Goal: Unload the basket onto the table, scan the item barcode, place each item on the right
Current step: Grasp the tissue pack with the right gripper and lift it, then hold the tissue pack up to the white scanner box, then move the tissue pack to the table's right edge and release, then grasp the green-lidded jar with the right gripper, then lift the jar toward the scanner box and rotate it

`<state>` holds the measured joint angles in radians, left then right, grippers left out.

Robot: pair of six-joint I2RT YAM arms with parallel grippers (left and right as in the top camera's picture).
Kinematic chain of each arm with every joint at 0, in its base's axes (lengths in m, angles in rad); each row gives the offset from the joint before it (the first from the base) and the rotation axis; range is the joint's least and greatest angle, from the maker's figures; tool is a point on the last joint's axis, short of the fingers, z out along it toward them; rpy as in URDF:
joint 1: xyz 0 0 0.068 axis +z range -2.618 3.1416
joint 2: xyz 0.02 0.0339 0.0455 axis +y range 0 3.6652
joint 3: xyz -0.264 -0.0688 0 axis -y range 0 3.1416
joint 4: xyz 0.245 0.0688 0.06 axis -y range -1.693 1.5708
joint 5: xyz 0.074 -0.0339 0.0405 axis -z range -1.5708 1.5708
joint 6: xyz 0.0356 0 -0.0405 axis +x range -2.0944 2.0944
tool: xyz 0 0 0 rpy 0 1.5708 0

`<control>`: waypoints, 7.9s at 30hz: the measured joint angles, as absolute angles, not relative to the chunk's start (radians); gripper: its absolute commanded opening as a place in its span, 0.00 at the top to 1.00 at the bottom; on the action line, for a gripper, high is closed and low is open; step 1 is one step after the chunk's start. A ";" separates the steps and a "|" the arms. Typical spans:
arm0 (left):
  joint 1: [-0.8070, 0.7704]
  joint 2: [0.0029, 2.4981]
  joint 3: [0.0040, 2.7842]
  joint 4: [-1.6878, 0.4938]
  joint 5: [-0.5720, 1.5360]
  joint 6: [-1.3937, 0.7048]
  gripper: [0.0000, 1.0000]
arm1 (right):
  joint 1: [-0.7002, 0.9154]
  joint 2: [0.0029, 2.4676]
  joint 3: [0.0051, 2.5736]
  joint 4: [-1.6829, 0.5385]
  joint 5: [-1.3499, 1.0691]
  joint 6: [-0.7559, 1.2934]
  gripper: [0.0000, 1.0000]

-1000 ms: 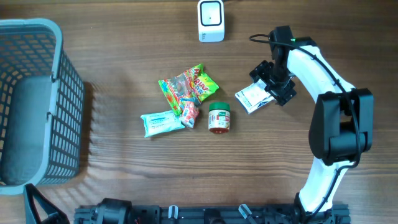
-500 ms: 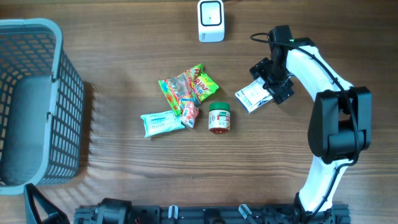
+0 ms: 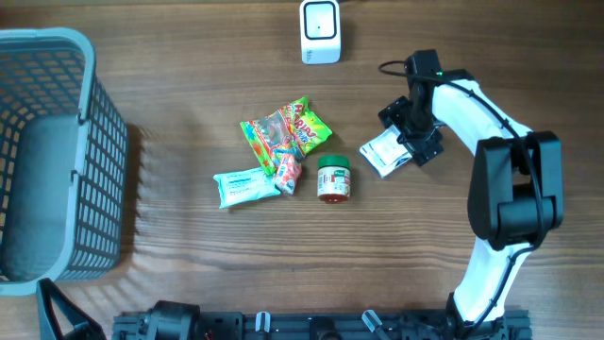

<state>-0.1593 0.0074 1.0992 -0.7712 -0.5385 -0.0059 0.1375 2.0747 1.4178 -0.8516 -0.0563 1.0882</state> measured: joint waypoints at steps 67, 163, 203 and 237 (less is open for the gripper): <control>-0.159 0.015 0.147 -0.540 -0.023 0.119 0.00 | 0.163 1.606 1.362 -0.221 -0.484 0.185 0.34; -0.159 0.015 0.147 -0.544 -0.023 0.119 0.00 | 0.657 1.961 1.807 -1.268 0.183 0.732 0.00; -0.159 0.015 0.147 -0.544 -0.023 0.119 0.00 | 0.514 2.125 1.539 -0.917 -0.130 0.742 0.05; -0.159 0.015 0.147 -0.544 -0.023 0.119 0.00 | 0.513 2.113 1.487 -0.846 -0.356 0.496 0.32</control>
